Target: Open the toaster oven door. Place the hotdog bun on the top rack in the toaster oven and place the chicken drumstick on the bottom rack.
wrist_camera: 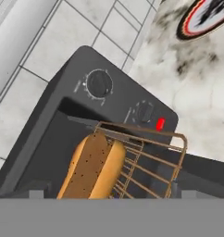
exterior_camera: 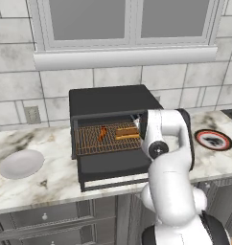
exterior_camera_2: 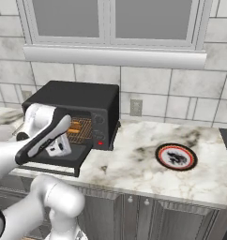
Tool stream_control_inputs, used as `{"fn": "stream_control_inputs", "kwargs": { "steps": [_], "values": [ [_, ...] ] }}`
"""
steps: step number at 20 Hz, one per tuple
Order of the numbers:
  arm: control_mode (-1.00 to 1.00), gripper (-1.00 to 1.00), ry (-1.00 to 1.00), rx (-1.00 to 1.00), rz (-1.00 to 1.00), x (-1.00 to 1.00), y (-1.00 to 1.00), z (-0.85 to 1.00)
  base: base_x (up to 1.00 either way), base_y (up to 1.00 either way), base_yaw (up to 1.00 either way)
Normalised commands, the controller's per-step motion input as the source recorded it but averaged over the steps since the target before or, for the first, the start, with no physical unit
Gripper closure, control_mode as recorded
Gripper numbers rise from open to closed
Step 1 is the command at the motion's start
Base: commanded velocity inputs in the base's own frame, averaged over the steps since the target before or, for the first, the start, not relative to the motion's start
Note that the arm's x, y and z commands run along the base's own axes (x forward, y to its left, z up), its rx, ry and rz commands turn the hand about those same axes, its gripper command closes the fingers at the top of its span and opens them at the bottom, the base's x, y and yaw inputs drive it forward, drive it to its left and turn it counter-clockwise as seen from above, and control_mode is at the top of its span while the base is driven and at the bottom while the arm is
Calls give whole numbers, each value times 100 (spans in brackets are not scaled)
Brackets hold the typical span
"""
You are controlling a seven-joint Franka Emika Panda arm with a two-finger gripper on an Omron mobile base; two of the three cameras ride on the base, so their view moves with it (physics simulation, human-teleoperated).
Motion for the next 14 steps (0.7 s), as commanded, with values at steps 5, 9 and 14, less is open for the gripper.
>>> {"fn": "stream_control_inputs", "kwargs": {
  "steps": [5,9,14],
  "values": [
    [-100,-100,27,0,7,-35,73,39,0,0,0],
    [-100,-100,35,0,14,-12,78,12,0,0,0],
    [-100,-100,44,0,13,-4,66,17,0,0,0]
  ]
}}
